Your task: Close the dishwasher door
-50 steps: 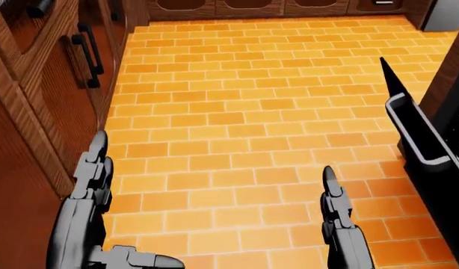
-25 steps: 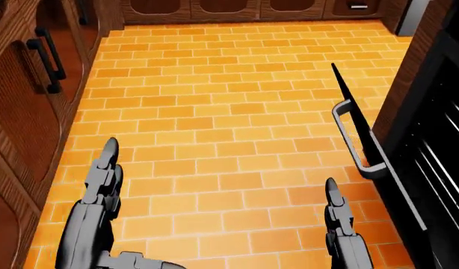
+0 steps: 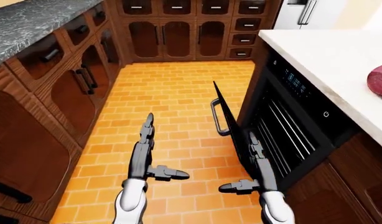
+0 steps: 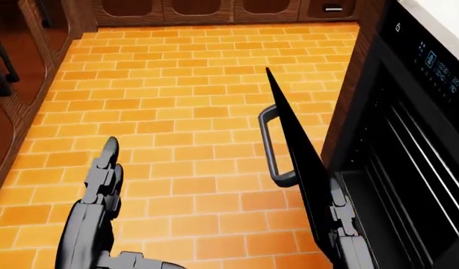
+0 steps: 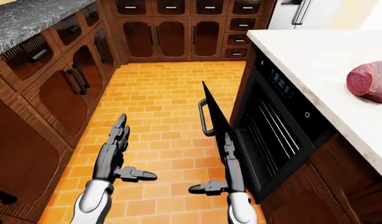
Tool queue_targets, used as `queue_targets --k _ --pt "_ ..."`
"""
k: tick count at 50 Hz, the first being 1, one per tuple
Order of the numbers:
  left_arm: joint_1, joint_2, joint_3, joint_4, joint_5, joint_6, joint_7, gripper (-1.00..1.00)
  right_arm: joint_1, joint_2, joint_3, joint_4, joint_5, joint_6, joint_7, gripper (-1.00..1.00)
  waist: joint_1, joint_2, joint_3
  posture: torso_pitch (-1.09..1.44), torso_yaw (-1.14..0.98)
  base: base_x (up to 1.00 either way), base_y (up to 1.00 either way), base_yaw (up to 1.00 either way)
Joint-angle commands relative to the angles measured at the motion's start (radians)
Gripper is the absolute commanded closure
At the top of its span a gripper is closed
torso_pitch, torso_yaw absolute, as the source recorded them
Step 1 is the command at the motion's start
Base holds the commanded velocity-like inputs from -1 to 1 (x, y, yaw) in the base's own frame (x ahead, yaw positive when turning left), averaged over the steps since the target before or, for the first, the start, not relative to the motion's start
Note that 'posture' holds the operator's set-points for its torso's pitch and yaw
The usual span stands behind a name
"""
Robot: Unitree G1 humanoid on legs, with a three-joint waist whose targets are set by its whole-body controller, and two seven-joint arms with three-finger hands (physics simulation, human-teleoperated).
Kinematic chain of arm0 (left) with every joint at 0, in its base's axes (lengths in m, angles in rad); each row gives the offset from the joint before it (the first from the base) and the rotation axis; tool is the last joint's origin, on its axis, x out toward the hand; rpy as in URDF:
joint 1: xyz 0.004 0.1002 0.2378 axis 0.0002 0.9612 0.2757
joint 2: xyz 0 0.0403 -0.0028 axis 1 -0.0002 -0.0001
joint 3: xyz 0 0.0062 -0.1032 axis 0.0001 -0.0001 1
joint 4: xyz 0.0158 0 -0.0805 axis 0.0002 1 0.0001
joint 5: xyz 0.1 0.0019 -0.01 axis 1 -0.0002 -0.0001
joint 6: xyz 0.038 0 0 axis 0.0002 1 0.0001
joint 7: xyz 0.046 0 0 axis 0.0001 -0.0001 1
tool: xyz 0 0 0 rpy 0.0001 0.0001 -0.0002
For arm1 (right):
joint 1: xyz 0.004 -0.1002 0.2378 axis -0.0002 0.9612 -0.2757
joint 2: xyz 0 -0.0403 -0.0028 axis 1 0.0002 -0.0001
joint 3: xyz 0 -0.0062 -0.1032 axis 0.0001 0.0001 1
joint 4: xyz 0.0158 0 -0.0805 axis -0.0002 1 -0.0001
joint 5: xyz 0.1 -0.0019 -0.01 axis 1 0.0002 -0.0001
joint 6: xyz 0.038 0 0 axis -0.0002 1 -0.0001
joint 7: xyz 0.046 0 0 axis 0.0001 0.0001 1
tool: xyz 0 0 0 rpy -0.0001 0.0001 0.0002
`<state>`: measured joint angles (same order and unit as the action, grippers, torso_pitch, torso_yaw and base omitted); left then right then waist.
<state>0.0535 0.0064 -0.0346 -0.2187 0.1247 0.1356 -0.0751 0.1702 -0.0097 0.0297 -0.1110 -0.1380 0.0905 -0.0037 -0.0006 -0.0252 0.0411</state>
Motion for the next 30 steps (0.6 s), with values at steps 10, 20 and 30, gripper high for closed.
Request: queue_targets --k 10,20,30 --pt "-0.028 0.007 0.023 -0.053 -0.002 -0.032 0.012 -1.00 -0.027 0.011 0.032 -0.067 -0.006 0.002 -0.003 -1.00 0.000 0.010 -0.003 0.00 0.00 0.00 -0.42 0.00" --pt "-0.034 0.011 0.036 -0.067 -0.010 -0.017 0.010 -1.00 -0.028 0.010 0.029 -0.083 0.010 0.032 -0.004 -1.00 -0.030 -0.023 0.006 0.00 0.00 0.00 0.00 0.00" --pt "-0.034 0.012 0.040 -0.075 -0.012 -0.012 0.009 -1.00 -0.035 0.007 0.026 -0.067 0.011 0.027 0.000 -1.00 -0.009 0.016 0.011 0.00 0.00 0.08 0.00 0.00"
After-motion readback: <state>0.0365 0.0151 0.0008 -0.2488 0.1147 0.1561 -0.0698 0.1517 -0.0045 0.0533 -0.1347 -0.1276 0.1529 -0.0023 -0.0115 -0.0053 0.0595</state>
